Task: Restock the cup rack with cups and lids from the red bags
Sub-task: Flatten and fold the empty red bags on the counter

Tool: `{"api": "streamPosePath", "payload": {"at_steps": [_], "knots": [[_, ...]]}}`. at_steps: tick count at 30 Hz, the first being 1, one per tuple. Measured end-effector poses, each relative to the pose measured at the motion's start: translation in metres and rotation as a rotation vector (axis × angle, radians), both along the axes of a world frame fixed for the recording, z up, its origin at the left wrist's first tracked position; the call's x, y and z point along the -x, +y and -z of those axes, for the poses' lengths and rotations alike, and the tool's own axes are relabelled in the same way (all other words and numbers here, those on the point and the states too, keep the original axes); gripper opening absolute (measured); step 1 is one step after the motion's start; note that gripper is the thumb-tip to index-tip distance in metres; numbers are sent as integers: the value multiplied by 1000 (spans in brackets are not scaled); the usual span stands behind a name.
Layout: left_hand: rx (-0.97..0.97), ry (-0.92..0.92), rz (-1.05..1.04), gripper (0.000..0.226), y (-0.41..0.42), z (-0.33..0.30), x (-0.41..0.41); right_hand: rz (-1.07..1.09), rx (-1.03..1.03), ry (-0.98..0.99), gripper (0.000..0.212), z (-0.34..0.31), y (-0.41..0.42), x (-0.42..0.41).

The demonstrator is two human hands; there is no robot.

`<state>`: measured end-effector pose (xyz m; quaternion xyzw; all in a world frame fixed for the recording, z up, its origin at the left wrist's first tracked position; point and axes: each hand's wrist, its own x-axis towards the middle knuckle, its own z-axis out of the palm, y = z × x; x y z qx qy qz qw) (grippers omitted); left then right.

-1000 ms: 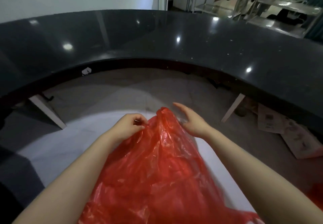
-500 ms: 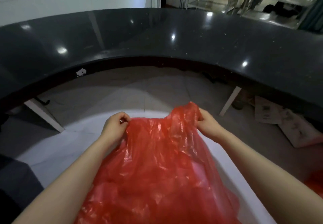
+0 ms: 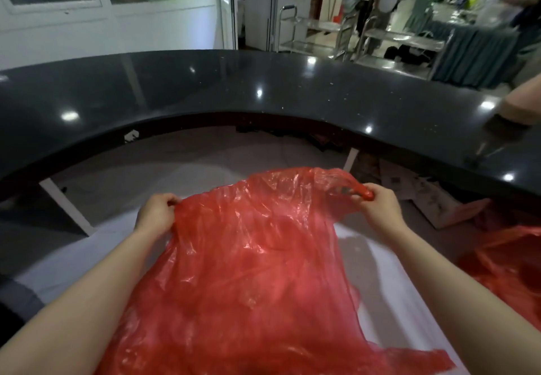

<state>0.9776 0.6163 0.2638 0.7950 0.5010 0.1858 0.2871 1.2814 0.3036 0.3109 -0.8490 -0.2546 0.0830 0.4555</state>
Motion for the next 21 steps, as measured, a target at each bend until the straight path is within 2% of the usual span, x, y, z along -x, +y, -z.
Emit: {"api": "streamPosePath", "payload": {"at_steps": [2, 6, 10, 13, 15, 18, 21], "knots": [[-4, 8, 19, 30, 4, -4, 5, 132, -41, 37, 9, -1, -14, -5], [-57, 7, 63, 35, 12, -11, 11, 323, -206, 215, 14, -5, -35, -11], [-97, 17, 34, 33, 17, -15, 14, 547, -297, 379, 6, -16, -52, -14], [-82, 29, 62, 35, 17, -19, 15, 571, -450, 634, 25, -22, -61, -12], [-81, 50, 83, 37, 16, -21, 16, 601, -580, 755, 23, -30, -63, -5], [-100, 71, 110, 35, 12, -25, 14, 627, -789, 838, 30, -36, -63, 4], [-103, 156, 112, 37, 8, -26, 13, 620, -793, 875, 38, -30, -63, 2]]}}
